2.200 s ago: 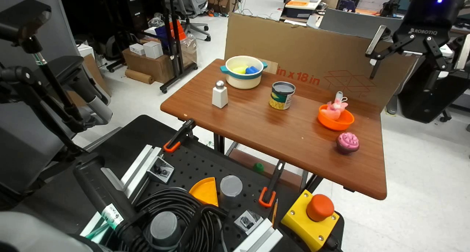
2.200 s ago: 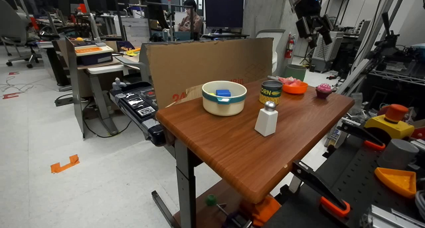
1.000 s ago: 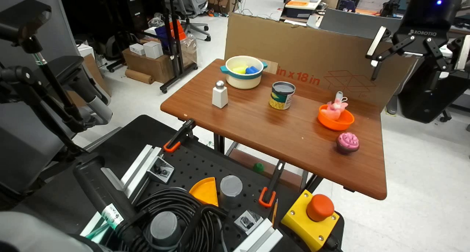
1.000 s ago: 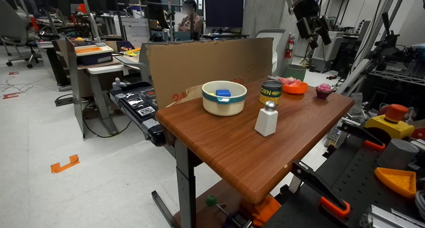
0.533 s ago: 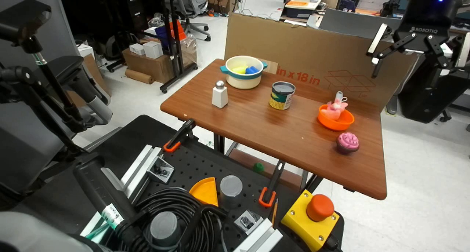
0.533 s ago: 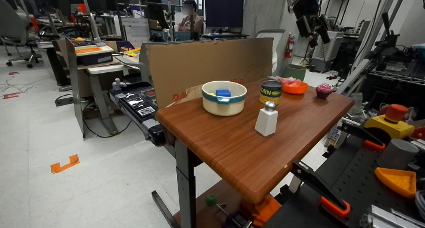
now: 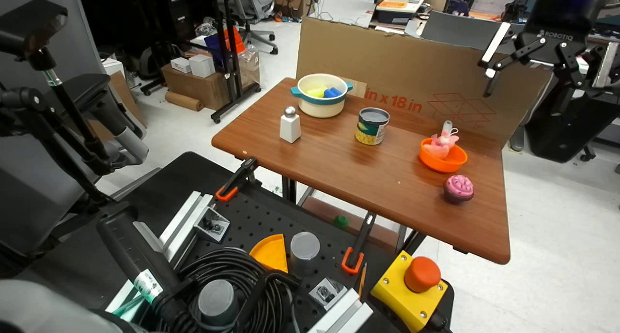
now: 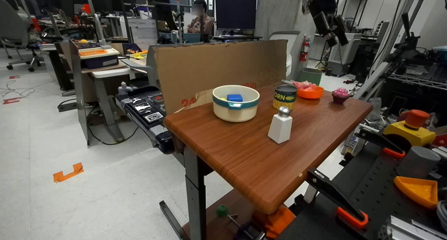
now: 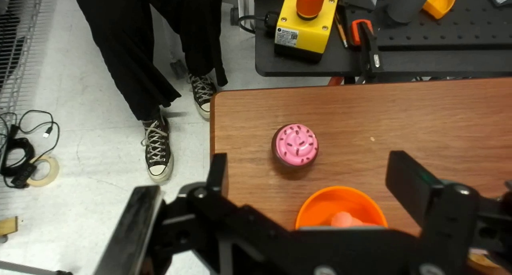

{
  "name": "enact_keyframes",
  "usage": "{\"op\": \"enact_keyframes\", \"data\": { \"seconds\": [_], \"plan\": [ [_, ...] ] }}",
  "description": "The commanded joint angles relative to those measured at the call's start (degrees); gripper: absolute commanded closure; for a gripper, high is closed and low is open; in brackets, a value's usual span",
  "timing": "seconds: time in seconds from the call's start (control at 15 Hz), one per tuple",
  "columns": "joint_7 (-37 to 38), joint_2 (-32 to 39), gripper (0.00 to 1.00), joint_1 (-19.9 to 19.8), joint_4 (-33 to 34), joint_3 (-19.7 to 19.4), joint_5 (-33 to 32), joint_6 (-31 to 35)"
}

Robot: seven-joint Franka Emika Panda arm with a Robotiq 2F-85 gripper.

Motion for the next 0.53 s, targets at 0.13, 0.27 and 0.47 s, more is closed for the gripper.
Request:
{"op": "enact_keyframes", "data": {
  "seconds": [0.13,0.27,0.47],
  "plan": [
    [-1.62,2.09,0.00,-1.20,4.46,0.85,1.27,-3.62],
    [0.13,2.20,0.00,-0.90,4.51,0.19,0.48,-1.88],
    [1.13,2.42,0.00,-0.89,4.81,-0.22,-0.27,1.03]
  ]
}}
